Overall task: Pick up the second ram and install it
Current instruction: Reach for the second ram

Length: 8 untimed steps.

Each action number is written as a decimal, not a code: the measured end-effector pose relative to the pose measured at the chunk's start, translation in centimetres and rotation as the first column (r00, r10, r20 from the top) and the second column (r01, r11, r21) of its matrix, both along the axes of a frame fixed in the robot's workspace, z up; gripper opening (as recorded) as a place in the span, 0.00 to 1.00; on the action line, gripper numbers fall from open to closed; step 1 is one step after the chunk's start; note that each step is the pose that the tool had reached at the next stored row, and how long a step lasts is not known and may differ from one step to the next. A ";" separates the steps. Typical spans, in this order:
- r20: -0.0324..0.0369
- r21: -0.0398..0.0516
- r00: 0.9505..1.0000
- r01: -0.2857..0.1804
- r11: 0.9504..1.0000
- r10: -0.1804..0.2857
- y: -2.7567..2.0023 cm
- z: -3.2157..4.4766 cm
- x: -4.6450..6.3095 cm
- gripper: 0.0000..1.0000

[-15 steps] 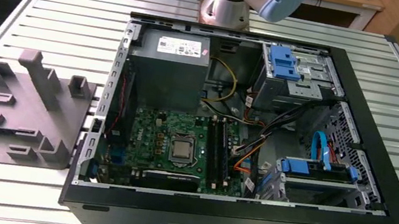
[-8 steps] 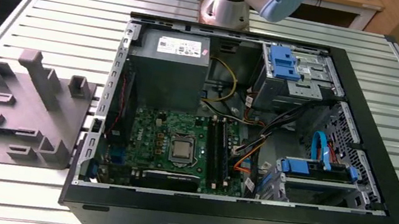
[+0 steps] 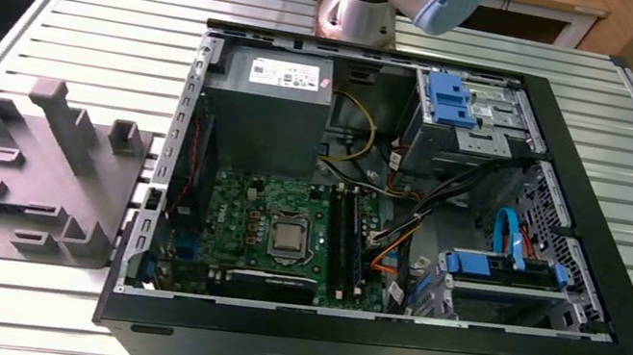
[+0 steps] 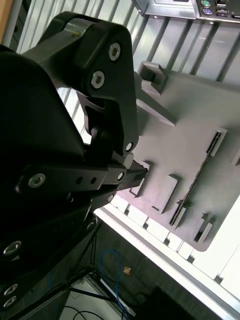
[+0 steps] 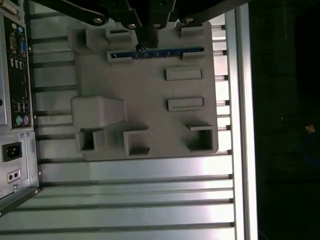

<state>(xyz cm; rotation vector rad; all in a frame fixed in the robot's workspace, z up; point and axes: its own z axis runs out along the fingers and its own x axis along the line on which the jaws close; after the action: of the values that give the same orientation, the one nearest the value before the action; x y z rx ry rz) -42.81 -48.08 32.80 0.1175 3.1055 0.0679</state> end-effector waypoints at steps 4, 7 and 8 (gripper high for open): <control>0.000 0.000 1.000 0.000 1.000 0.000 -0.49 -0.56 -0.1 0.10; 0.000 0.000 1.000 0.000 1.000 0.000 -0.83 -1.03 -0.1 0.10; 0.000 0.000 1.000 0.000 1.000 0.000 -0.93 -1.18 -0.1 0.10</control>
<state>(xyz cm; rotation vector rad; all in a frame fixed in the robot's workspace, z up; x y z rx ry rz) -42.92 -49.01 31.62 0.1175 3.1055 0.0680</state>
